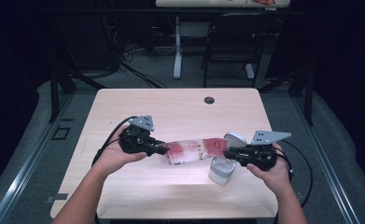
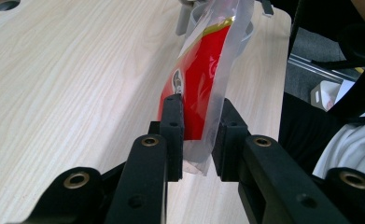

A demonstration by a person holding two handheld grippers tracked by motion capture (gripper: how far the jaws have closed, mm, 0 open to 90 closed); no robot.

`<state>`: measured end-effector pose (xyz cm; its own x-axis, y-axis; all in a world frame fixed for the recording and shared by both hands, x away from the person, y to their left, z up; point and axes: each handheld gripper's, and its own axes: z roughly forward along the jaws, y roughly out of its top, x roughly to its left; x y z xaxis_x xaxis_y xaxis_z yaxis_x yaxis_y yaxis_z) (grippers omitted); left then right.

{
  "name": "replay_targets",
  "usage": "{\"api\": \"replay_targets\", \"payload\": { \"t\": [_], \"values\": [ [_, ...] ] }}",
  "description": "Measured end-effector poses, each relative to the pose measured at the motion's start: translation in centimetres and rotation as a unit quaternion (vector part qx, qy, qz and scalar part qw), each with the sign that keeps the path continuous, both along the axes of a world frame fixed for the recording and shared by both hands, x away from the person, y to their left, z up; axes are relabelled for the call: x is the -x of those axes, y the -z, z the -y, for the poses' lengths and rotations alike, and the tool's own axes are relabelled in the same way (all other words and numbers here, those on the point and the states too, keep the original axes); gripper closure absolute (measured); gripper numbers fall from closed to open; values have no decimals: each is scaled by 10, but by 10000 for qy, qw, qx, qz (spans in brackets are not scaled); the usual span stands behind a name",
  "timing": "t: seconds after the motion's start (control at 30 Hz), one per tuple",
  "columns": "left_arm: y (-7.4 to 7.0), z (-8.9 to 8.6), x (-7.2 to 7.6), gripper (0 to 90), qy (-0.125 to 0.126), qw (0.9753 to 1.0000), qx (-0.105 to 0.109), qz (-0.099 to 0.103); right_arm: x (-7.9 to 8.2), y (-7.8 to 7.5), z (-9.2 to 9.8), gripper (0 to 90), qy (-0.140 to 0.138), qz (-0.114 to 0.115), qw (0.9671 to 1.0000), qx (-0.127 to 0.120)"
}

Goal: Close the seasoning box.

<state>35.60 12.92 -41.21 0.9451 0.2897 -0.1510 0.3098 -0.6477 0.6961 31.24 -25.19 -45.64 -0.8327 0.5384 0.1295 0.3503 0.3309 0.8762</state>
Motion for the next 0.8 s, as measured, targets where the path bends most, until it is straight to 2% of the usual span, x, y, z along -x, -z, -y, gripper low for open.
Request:
{"api": "replay_targets", "payload": {
  "t": [0.37,0.57,0.8],
  "values": [
    [5,1,-1,764,-5,9999,-120,16,-3,3,-5,866,-169,-141,9997,-67],
    [5,2,0,769,-16,9998,-176,96,-1,-1,-9,897,-145,-32,9998,100],
    [5,0,0,768,12,9999,-147,88,0,-11,-10,900,-182,65,9996,208]
  ]
}}
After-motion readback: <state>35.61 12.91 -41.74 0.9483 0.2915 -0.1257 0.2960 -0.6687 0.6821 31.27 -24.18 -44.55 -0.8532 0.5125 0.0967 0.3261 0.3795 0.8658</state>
